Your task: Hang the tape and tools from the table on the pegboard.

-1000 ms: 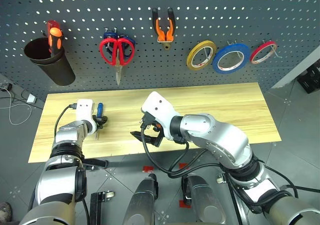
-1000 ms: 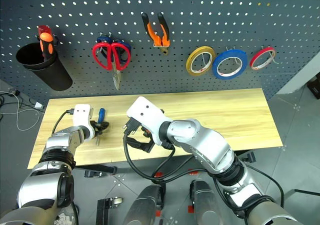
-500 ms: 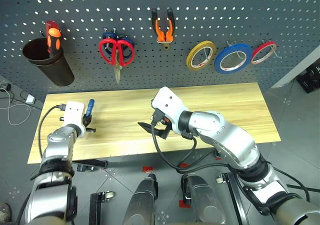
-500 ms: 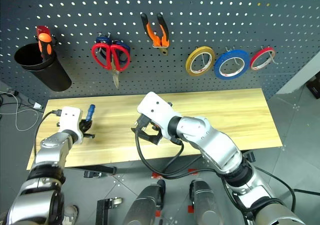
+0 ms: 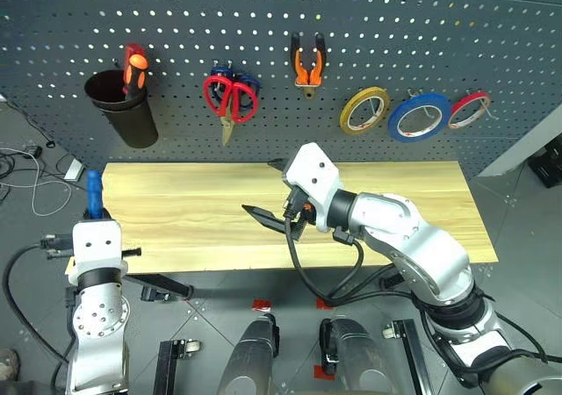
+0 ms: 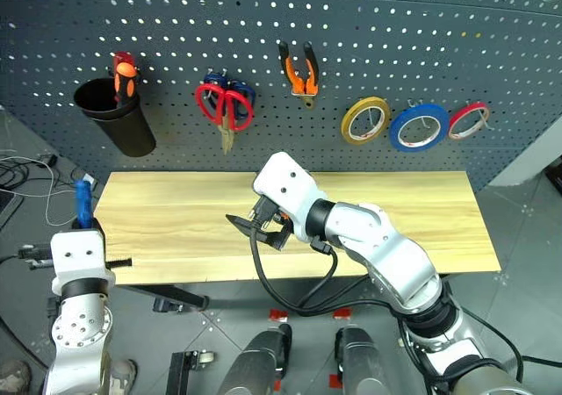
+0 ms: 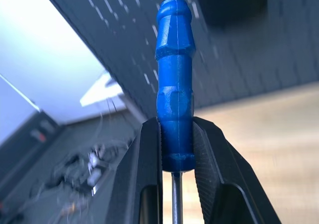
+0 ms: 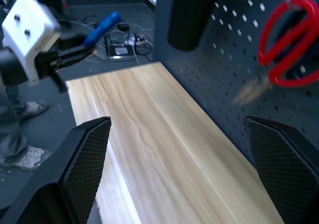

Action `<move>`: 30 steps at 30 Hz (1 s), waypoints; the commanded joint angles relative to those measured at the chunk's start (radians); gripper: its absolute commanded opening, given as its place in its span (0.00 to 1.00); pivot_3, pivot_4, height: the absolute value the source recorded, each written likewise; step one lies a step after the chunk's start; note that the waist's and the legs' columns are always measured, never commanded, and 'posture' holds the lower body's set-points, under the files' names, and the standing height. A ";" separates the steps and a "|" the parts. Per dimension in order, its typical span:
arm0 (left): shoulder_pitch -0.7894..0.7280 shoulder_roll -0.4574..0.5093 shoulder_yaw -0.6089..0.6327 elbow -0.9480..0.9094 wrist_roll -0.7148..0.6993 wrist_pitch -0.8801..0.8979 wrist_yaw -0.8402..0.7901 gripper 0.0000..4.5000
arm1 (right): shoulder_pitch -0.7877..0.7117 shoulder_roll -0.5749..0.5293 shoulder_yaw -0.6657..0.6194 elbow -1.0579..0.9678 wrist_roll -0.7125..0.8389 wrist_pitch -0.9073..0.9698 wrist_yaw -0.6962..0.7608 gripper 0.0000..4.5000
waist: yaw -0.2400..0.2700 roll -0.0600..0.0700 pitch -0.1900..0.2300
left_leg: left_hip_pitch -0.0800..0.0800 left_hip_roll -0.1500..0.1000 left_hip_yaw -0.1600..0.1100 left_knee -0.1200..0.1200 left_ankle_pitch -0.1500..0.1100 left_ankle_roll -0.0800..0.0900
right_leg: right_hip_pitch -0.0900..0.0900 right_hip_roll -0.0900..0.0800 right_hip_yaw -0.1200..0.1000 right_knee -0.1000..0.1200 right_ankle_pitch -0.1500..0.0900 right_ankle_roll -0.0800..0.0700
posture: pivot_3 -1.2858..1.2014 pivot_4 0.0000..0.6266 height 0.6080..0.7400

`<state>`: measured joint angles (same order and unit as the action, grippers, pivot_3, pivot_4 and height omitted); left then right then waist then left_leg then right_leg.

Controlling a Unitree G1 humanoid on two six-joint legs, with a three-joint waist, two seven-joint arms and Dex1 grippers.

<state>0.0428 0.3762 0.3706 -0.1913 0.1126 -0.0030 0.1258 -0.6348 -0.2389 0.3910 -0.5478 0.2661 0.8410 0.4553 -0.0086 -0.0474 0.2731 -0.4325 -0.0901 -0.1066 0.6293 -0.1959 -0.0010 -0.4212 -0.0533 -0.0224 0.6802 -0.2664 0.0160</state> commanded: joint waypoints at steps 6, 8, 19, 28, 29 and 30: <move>-0.465 0.176 0.032 0.174 -0.176 -0.032 -0.180 0.11 | -0.099 0.081 -0.080 0.021 0.031 0.076 -0.038 1.00 | 0.003 -0.002 -0.008 | 0.000 0.000 -0.001 0.000 0.007 -0.002 | 0.000 0.001 -0.002 0.000 0.006 0.000 | 0.50 0.31 1.00; -0.543 0.198 0.028 0.254 -0.201 -0.065 -0.218 0.11 | -0.114 0.088 -0.086 0.015 0.040 0.103 -0.040 1.00 | -0.001 -0.002 -0.009 | 0.000 0.000 -0.001 0.000 0.008 -0.005 | 0.000 0.001 0.000 0.000 0.006 0.000 | 0.49 0.31 1.00; -0.848 0.231 0.005 0.668 -0.222 -0.276 -0.299 0.11 | -0.160 0.121 -0.084 0.041 0.027 0.133 -0.087 1.00 | -0.034 -0.002 -0.009 | 0.000 -0.001 0.001 -0.002 0.009 -0.005 | -0.002 0.000 0.002 0.000 0.007 -0.001 | 0.48 0.31 1.00; -0.794 0.251 0.032 0.711 -0.220 -0.321 -0.259 0.11 | -0.168 0.122 -0.076 0.050 0.029 0.129 -0.090 1.00 | -0.051 -0.002 -0.009 | 0.000 -0.001 0.001 -0.001 0.009 -0.005 | -0.003 0.001 0.003 0.001 0.007 -0.001 | 0.48 0.32 1.00; -0.787 0.255 0.031 0.726 -0.210 -0.330 -0.247 0.11 | -0.168 0.123 -0.076 0.050 0.031 0.128 -0.088 1.00 | -0.051 -0.002 -0.009 | 0.000 -0.001 0.001 -0.002 0.009 -0.005 | -0.003 0.001 0.003 0.002 0.007 -0.001 | 0.48 0.32 1.00; -0.782 0.258 0.029 0.742 -0.199 -0.335 -0.232 0.11 | -0.168 0.124 -0.075 0.050 0.032 0.127 -0.087 1.00 | -0.050 -0.002 -0.009 | 0.000 -0.001 0.001 -0.002 0.009 -0.005 | -0.003 0.001 0.003 0.002 0.007 -0.001 | 0.48 0.32 1.00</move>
<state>-0.7358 0.6035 0.3810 0.5590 -0.0983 -0.3055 -0.1311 -0.7769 -0.1259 0.3173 -0.4744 0.2952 0.9813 0.3686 -0.0590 -0.0494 0.2639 -0.4327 -0.0909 -0.1058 0.6277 -0.1873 -0.0058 -0.4245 -0.0526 -0.0195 0.6820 -0.2598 0.0153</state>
